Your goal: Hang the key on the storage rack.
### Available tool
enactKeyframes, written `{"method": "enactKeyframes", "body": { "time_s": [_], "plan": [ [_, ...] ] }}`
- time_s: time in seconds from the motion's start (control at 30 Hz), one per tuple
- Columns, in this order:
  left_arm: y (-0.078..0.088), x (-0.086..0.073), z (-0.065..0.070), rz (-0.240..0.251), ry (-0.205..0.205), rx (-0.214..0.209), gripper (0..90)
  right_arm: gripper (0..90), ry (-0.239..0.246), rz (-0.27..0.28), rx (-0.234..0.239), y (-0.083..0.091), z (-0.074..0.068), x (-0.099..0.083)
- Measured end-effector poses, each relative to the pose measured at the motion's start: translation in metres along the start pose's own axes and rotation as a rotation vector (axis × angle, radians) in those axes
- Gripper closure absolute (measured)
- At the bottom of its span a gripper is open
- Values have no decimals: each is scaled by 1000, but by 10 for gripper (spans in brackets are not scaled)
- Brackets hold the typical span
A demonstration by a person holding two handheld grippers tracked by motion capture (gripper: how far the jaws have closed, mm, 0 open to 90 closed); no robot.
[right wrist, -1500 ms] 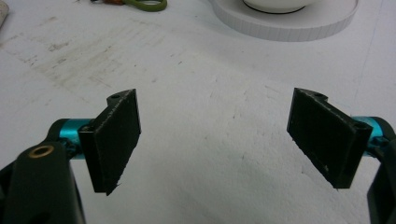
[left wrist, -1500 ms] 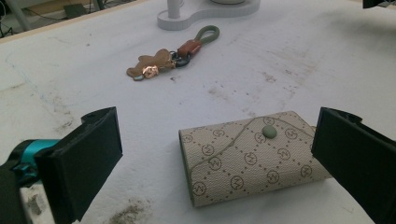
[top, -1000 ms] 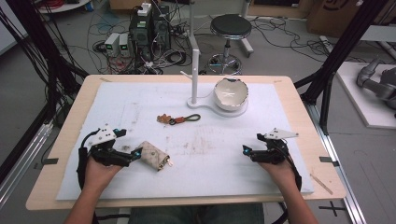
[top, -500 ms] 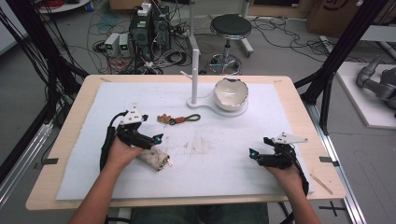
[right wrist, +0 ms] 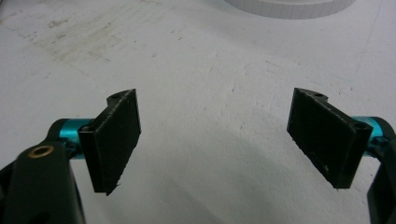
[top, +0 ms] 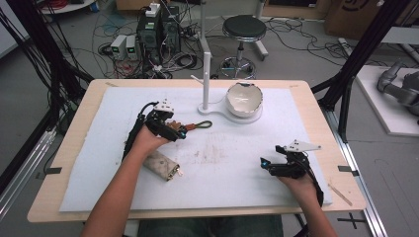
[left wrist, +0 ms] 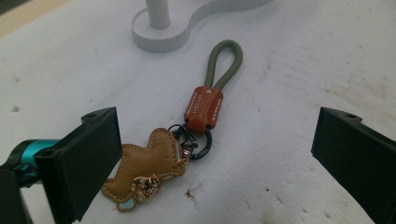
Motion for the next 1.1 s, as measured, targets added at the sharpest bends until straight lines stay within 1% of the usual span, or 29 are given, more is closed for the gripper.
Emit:
{"method": "enactKeyframes", "body": {
  "time_s": [0.1, 0.13, 0.23, 0.27, 0.33, 0.47, 0.5, 0.53, 0.57, 0.63, 0.7, 0.73, 0.8, 0.83, 0.87, 0.9, 0.93, 0.97, 1.03, 1.1],
  "plan": [
    [-12, 4, -2, -32, -3, -1, 17, 177, -1, -4, 6, -1, -1, 0],
    [-16, 6, -3, -48, -9, 3, 17, 177, 6, -5, 8, -2, -1, 0],
    [-26, 12, -3, -81, -27, 8, 18, 176, 5, -12, 19, -5, -3, 1],
    [-29, 12, -3, -88, -28, 6, 17, 177, 8, -11, 18, -6, -3, 1],
    [-38, 14, -4, -118, -21, -5, 33, 177, 11, -13, 30, -8, -4, 3],
    [-52, 15, -6, -169, -36, 12, 35, 177, 13, -16, 34, -10, -5, 3],
    [-57, 15, -6, -186, -49, 18, 144, 177, 15, -17, 38, -11, -6, 3],
    [-57, 15, -6, -186, -49, 18, 206, 177, 15, -17, 38, -11, -6, 3],
    [-60, 13, -7, -210, -58, 47, 247, 177, 20, -19, 38, -11, -6, 3],
    [-62, 12, -8, -203, -54, 45, 248, 177, 21, -21, 38, -12, -5, 3],
    [-60, 11, -8, -198, -56, 32, 266, 177, 24, -22, 37, -12, -5, 3],
    [-60, 11, -8, -198, -56, 32, 294, 177, 24, -23, 37, -12, -4, 3],
    [-59, 11, -5, -194, -74, 14, 377, 177, 22, -26, 36, -12, -4, 2],
    [-57, 10, -1, -199, -105, -14, 438, 177, 21, -29, 37, -11, -4, 2],
    [-57, 10, -1, -199, -105, -14, 493, 177, 21, -29, 37, -11, -4, 2],
    [-56, 10, 1, -201, -124, -28, 534, 177, 21, -25, 33, -11, -3, 2],
    [-55, 9, 1, -206, -136, -29, 564, 177, 17, -26, 34, -10, -4, 2],
    [-55, 9, 2, -202, -134, -34, 564, 177, 17, -26, 34, -10, -4, 2],
    [-54, 8, 3, -195, -123, -43, 609, 177, 21, -25, 30, -9, -3, 2],
    [-53, 8, 5, -204, -130, -33, 659, 177, 20, -26, 32, -9, -4, 2]
  ]
}}
Point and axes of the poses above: each handheld gripper's, and its own axes: y roughly backward along the jaws, x roughly out of its top, z roughly to its right, the point moved 5 cm from there along -y, roughly forward along the jaws, and after that the axes turned 14 degrees about y, right-handed, at the moved point
